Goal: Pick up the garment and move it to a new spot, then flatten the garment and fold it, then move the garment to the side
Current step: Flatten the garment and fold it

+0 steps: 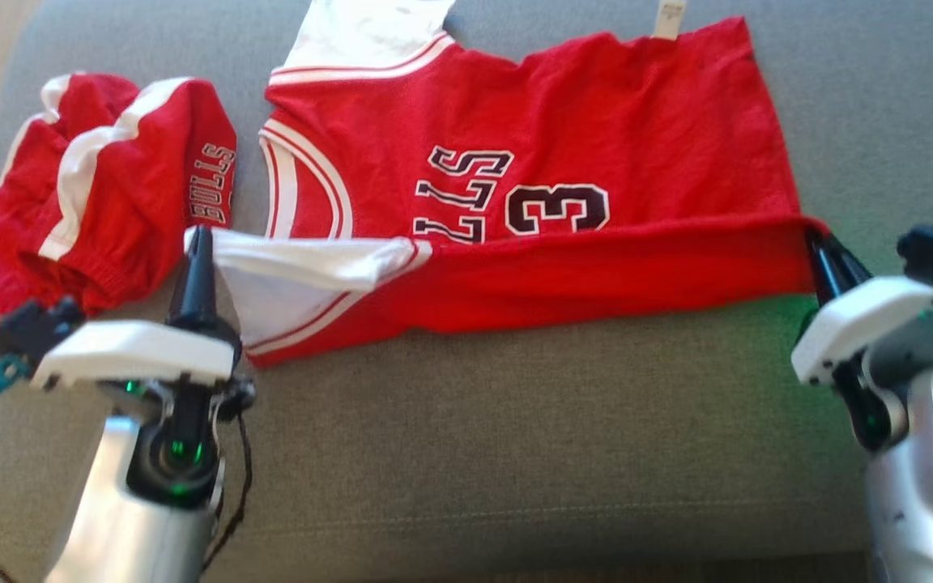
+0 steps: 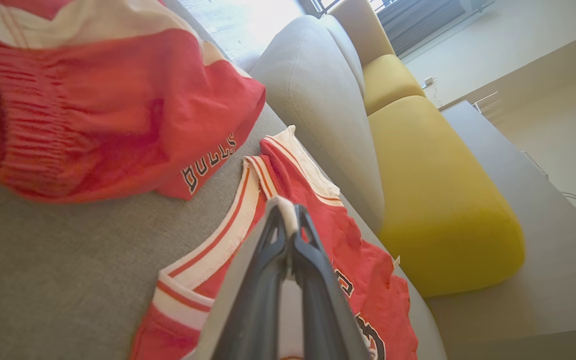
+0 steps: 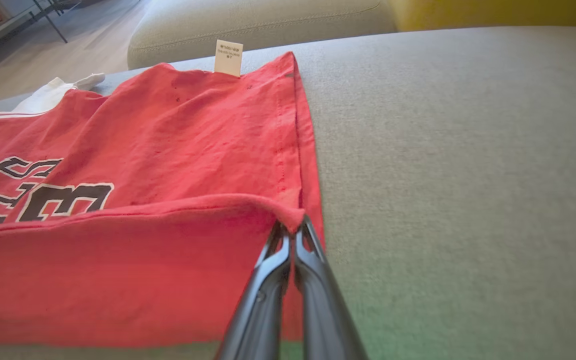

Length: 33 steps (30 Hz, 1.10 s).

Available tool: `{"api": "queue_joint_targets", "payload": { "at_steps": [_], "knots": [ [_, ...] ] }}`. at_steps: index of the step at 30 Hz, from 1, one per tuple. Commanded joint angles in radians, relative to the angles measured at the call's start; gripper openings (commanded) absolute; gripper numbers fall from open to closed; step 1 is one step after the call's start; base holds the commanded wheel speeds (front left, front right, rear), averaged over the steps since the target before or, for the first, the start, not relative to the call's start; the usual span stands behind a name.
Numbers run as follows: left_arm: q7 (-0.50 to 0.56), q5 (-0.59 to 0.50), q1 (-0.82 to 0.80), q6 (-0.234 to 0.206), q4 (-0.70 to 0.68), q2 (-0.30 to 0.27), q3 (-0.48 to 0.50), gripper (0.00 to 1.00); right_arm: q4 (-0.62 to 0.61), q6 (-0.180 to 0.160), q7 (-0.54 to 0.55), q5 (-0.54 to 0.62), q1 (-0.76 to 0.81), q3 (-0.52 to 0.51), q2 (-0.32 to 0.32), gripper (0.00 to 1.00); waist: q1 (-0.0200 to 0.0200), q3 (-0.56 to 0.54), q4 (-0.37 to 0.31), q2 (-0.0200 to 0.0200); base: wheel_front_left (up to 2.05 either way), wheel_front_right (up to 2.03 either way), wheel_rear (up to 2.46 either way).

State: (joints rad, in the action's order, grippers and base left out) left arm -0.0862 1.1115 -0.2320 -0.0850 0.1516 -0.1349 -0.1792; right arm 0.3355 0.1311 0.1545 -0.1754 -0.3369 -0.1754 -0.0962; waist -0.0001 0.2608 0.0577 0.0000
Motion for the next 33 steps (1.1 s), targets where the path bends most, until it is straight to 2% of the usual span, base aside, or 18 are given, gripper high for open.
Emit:
{"api": "queue_joint_targets", "payload": {
  "at_steps": [1, 6, 7, 8, 9, 10, 14, 17, 26, 33],
  "knots": [
    [-0.013, -0.012, -0.074, 0.024, 0.023, -0.015, 0.027, 0.00, 0.007, 0.000, -0.023, 0.010, -0.059, 0.028, -0.016, 0.00, 0.0001, 0.033, 0.009, 0.0000, 0.00, 0.00, 0.00],
    [-0.028, -0.029, -0.193, 0.086, 0.186, -0.005, 0.003, 0.00, 0.136, 0.000, -0.040, 0.038, -0.158, 0.040, -0.037, 0.00, 0.0001, 0.083, 0.020, 0.0000, 0.00, 0.00, 0.00],
    [-0.035, -0.031, -0.212, 0.099, 0.213, -0.003, 0.001, 0.00, 0.156, 0.000, -0.049, 0.042, -0.173, 0.041, -0.040, 0.27, 0.0001, 0.090, 0.022, 0.0000, 0.00, 0.00, 0.00],
    [-0.041, -0.032, -0.229, 0.111, 0.239, 0.000, -0.001, 0.23, 0.174, 0.000, -0.062, 0.045, -0.187, 0.040, -0.042, 1.00, 0.0001, 0.096, 0.023, 0.0000, 0.00, 0.00, 0.00],
    [-0.048, -0.033, -0.243, 0.122, 0.262, 0.002, -0.002, 0.53, 0.189, 0.000, -0.076, 0.050, -0.198, 0.039, -0.044, 1.00, 0.0001, 0.100, 0.024, 0.0000, 0.00, 0.00, 0.00],
    [-0.058, -0.038, -0.255, 0.130, 0.283, 0.003, -0.003, 1.00, 0.200, 0.000, -0.095, 0.049, -0.208, 0.037, -0.043, 1.00, 0.0001, 0.102, 0.025, 0.0000, 0.00, 0.00, 0.00],
    [-0.104, -0.074, -0.264, 0.155, 0.324, -0.005, -0.017, 1.00, 0.213, 0.000, -0.160, 0.058, -0.212, 0.043, -0.044, 1.00, 0.0001, 0.095, 0.022, 0.0000, 0.00, 0.00, 0.00],
    [-0.148, -0.137, -0.223, 0.153, 0.305, -0.025, -0.020, 1.00, 0.188, 0.000, -0.198, 0.049, -0.187, 0.038, -0.029, 1.00, 0.0001, 0.079, 0.012, 0.0000, 0.00, 0.00, 0.00],
    [-0.173, -0.310, 0.017, 0.070, 0.183, -0.023, -0.063, 1.00, 0.070, 0.000, -0.215, 0.006, -0.057, 0.040, 0.020, 1.00, 0.0001, 0.040, -0.006, 0.0000, 0.00, 0.00, 0.00],
    [-0.156, -0.371, 0.000, 0.039, 0.262, -0.041, -0.106, 1.00, 0.029, 0.000, -0.200, -0.010, -0.033, 0.041, 0.035, 1.00, 0.0001, 0.045, -0.014, 0.0000, 0.00, 0.00, 0.00]
  ]
}}
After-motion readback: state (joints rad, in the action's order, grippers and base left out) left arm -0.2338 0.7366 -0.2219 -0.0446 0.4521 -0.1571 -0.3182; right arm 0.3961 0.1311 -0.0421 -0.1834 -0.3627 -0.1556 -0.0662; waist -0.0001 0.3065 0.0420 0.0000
